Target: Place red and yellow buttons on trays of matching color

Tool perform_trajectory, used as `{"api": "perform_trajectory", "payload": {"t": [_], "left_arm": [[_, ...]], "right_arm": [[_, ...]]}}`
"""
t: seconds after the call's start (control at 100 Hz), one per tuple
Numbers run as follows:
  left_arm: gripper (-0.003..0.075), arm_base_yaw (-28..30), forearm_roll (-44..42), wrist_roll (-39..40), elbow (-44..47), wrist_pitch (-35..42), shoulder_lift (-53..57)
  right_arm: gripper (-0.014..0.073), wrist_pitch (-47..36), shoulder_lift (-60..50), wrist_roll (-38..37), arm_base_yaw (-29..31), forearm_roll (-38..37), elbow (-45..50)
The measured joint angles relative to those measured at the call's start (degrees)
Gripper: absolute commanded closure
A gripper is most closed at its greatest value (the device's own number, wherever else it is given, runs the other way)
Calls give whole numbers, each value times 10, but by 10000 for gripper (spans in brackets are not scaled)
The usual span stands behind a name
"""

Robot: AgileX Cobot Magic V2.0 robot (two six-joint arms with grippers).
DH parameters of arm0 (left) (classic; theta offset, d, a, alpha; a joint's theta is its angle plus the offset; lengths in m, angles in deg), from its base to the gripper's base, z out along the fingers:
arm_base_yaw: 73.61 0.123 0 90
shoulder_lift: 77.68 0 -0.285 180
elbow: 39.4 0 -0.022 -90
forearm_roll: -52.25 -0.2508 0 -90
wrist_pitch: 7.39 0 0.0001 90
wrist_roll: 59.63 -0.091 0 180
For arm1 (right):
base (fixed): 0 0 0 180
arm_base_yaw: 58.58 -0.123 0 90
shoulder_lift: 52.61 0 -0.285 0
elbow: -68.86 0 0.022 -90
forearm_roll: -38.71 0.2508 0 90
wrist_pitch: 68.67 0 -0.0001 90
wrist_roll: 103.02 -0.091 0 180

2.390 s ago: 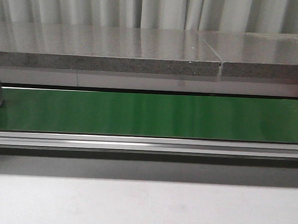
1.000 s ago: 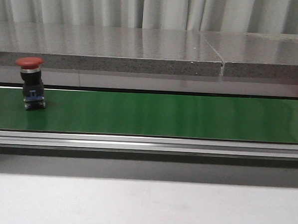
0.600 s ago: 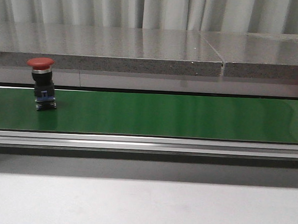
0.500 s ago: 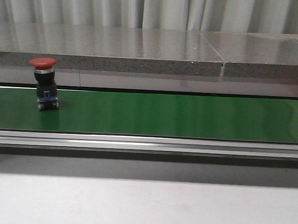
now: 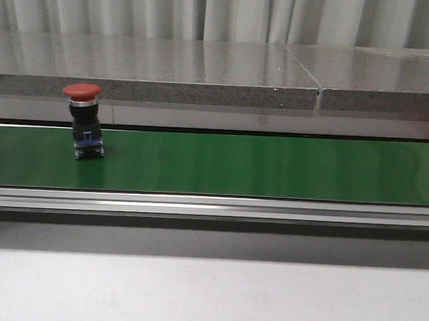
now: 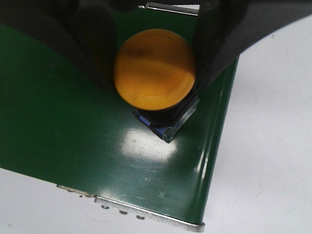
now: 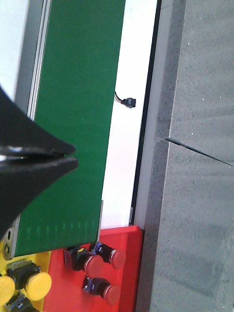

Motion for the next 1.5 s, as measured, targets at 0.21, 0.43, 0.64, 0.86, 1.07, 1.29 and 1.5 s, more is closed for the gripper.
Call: {"api": "perform_trajectory", "payload": {"t": [0.21, 0.43, 0.64, 0.86, 1.07, 1.29, 1.5], "left_arm": [[207, 0, 0, 0, 0, 13, 0], [207, -15, 0, -16, 0, 44, 16], [363, -59, -1, -58, 0, 79, 74], [741, -126, -1, -101, 8, 98, 143], [741, -166, -1, -105, 65, 127, 235], [741, -172, -4, -109, 149, 147, 347], [741, -172, -7, -109, 239, 153, 464]], "right_arm": [[659, 0, 0, 0, 0, 0, 0], [659, 0, 0, 0, 0, 0, 0], [659, 0, 0, 0, 0, 0, 0], [659, 0, 0, 0, 0, 0, 0], [659, 0, 0, 0, 0, 0, 0], [659, 0, 0, 0, 0, 0, 0], [659, -3, 0, 0, 0, 0, 0]]}}
